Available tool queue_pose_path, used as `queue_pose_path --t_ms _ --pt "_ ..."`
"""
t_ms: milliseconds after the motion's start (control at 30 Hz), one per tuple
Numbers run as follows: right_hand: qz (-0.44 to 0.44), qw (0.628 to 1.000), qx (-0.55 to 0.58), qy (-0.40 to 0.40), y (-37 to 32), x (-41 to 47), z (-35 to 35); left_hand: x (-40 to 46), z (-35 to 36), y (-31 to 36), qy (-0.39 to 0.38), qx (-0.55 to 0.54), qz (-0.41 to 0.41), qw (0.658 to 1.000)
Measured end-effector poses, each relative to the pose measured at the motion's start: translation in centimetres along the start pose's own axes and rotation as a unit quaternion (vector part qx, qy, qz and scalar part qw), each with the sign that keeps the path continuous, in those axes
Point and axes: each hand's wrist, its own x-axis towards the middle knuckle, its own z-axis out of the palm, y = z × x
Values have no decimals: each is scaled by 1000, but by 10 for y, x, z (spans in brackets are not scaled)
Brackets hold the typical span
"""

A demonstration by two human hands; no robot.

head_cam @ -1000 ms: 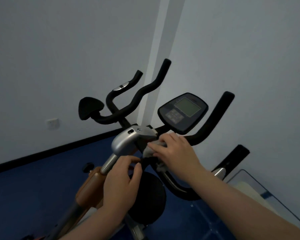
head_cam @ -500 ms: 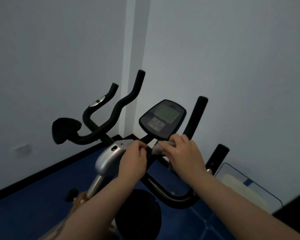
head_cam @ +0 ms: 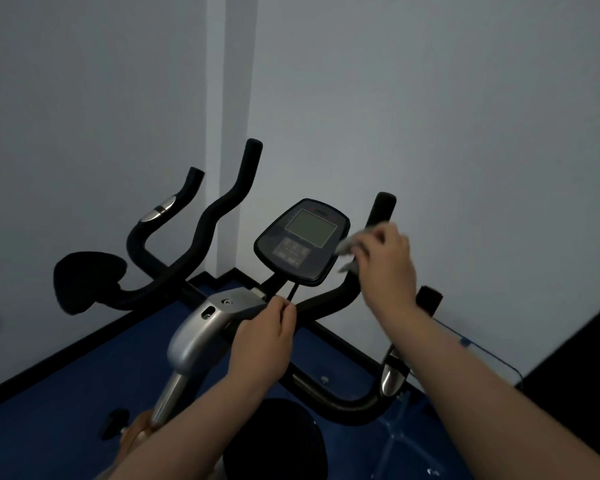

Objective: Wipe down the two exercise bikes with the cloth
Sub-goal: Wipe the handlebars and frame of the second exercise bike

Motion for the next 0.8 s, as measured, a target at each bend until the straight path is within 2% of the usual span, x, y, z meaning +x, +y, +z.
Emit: queue_pose_path --t_ms 67,133,167,233,300,400,467,533,600,633,667,733,800 --pt "4 999 -7 -41 6 -24 6 -1 0 -1 4 -28 -12 1000" --pt "5 997 25 -71 10 -10 -3 -1 -1 -2 -6 -21 -22 1000" --pt "-2 998 20 -63 9 3 -11 0 -2 -3 -19 9 -13 1000" --pt "-20 1000 -11 5 6 30 -27 2 -2 1 -32 31 -6 999" --pt "-29 999 -8 43 2 39 -30 10 -5 9 -50 1 4 999" --pt "12 999 -41 -9 -4 3 -1 29 -5 26 -24 -31 40 998" --pt "62 997 -36 -13 -6 -22 14 37 -2 33 -31 -30 31 999" --pt "78 996 5 -52 -2 -23 11 37 1 32 -58 5 24 998" --pt "58 991 27 -114 5 -8 -5 34 5 28 -77 68 16 995" --pt "47 993 26 -105 8 4 -14 33 7 27 -73 110 27 991" --pt "35 997 19 -62 9 18 -21 31 8 26 -70 139 33 987" --pt "28 998 14 52 5 40 -28 32 8 25 -72 139 35 987" --pt "57 991 48 108 -1 43 -20 37 12 24 -70 143 42 986"
